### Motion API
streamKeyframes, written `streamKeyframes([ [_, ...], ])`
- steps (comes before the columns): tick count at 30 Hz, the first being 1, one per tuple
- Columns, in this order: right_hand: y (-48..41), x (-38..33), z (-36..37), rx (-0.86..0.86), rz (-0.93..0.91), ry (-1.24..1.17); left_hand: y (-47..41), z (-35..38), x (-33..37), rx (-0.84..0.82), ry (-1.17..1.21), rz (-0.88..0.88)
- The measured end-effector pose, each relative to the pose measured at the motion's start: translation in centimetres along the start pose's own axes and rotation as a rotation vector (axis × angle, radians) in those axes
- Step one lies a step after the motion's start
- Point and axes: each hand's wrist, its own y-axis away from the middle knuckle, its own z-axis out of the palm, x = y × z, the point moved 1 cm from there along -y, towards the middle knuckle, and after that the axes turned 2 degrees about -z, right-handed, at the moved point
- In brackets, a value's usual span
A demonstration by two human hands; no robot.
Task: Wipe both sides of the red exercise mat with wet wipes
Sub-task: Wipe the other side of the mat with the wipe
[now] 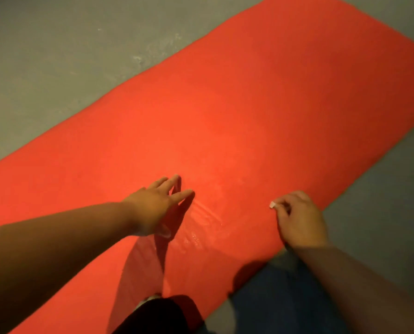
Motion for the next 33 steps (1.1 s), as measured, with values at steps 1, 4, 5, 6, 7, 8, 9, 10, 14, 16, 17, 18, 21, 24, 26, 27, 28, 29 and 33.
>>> streamKeyframes([
  [1, 0.4, -0.2, 0.2, 0.044, 0.050, 0.002, -0.8, -0.5, 0.7, -0.003, 0.024, 0.011],
  [4, 5.3, -3.9, 3.9, -0.057, -0.132, -0.049, -2.9, -1.3, 3.8, -0.050, 0.038, 0.004],
  [5, 7.3, -4.9, 5.0, -0.145, -0.268, -0.052, -3.3, -1.4, 4.6, -0.060, 0.025, -0.018],
  [6, 8.7, -5.5, 5.4, -0.230, -0.393, -0.040, -3.6, -1.3, 4.9, -0.064, 0.014, -0.039],
  [7, 9.0, -5.2, 5.3, -0.302, -0.484, -0.034, -3.8, -1.2, 5.0, -0.066, 0.012, -0.054],
  [8, 8.2, -4.1, 4.6, -0.320, -0.534, -0.034, -3.9, -1.1, 5.0, -0.071, 0.016, -0.062],
  [9, 6.5, -2.6, 3.5, -0.276, -0.523, -0.033, -3.9, -1.1, 5.0, -0.073, 0.021, -0.066],
  [10, 4.4, -1.0, 2.0, -0.181, -0.419, -0.027, -4.0, -1.1, 5.0, -0.072, 0.024, -0.070],
  [14, -2.7, 4.2, -3.4, 0.108, 0.157, 0.022, -4.0, -1.3, 5.4, -0.077, 0.002, -0.096],
  [16, -1.0, 2.6, -2.0, 0.077, 0.087, 0.010, -3.9, -1.5, 5.6, -0.079, -0.018, -0.101],
  [17, 1.1, 1.3, -0.6, 0.045, -0.024, -0.014, -3.8, -1.7, 5.8, -0.085, -0.033, -0.102],
  [18, 3.6, -0.2, 0.8, -0.017, -0.142, -0.037, -3.8, -1.9, 6.0, -0.101, -0.057, -0.103],
  [21, 7.8, -1.9, 2.3, -0.266, -0.436, -0.080, -3.9, -2.6, 6.4, -0.146, -0.180, -0.094],
  [24, 3.0, 2.7, -0.3, -0.100, -0.274, -0.056, -4.8, -5.4, 5.3, -0.118, -0.225, 0.027],
  [26, -1.0, 6.7, -3.7, 0.051, 0.063, 0.002, -5.4, -8.3, 4.6, -0.114, -0.191, 0.107],
  [27, -2.2, 7.9, -5.0, 0.094, 0.150, 0.016, -5.8, -9.5, 4.5, -0.112, -0.194, 0.111],
  [28, -2.7, 8.3, -5.5, 0.107, 0.188, 0.022, -6.4, -10.6, 4.8, -0.108, -0.212, 0.097],
  [29, -2.7, 7.7, -5.4, 0.097, 0.193, 0.019, -7.0, -11.4, 5.4, -0.105, -0.238, 0.082],
  [33, 2.0, 2.0, -1.8, -0.192, -0.105, 0.018, -8.8, -12.1, 9.8, -0.151, -0.351, 0.093],
])
